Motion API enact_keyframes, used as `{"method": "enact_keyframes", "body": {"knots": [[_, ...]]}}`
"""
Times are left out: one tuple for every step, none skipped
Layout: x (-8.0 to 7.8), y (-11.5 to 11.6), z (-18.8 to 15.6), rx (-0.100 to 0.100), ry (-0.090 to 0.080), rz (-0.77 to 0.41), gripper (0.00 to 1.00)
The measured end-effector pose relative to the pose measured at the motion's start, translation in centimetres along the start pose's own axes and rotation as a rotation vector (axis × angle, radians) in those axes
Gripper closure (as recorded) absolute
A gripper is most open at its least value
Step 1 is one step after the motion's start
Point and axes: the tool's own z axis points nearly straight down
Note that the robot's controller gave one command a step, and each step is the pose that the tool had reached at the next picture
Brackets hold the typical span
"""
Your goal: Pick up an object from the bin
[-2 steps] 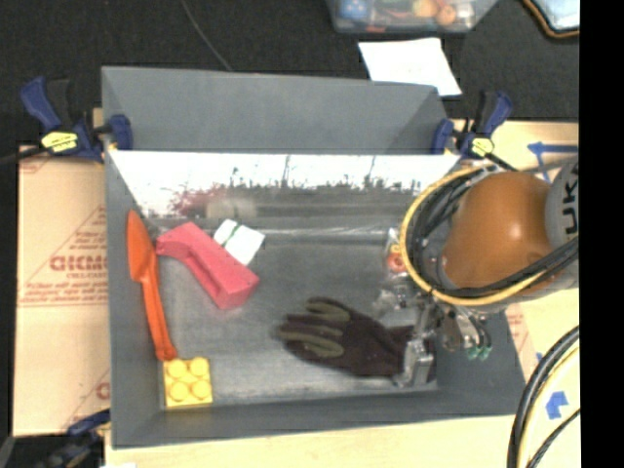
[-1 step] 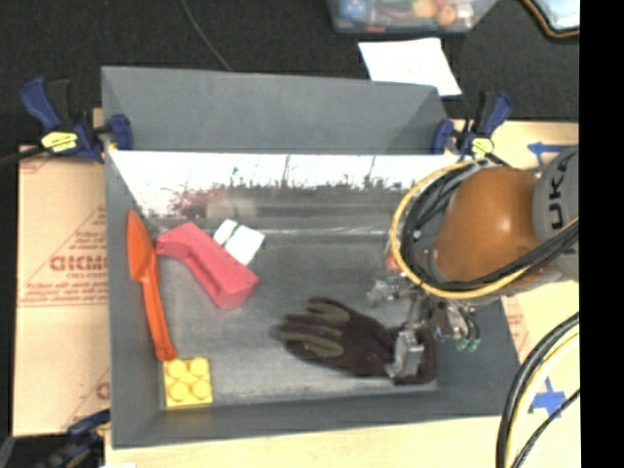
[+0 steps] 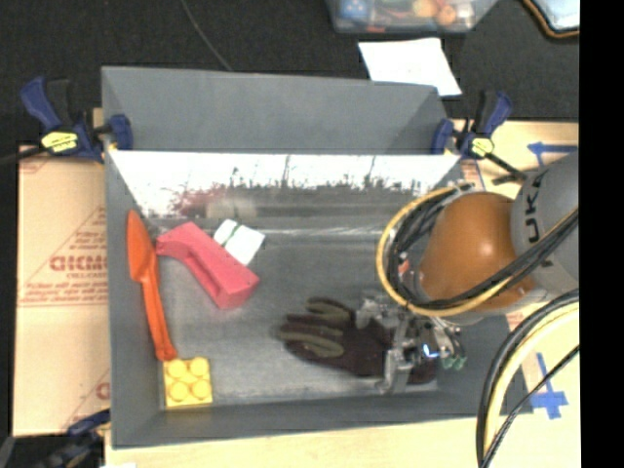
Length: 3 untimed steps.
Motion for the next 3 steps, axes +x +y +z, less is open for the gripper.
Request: {"method": "enact_keyframes", "body": {"knots": [[-1.0,1.9,3.5,0.005,-0.019,-0.062,1.0],[-1.0,1.9,3.5,0.006,-0.019,-0.064,1.0],[-1.4,3.1,-7.0,0.005,-0.014,-0.083,1.0]]}}
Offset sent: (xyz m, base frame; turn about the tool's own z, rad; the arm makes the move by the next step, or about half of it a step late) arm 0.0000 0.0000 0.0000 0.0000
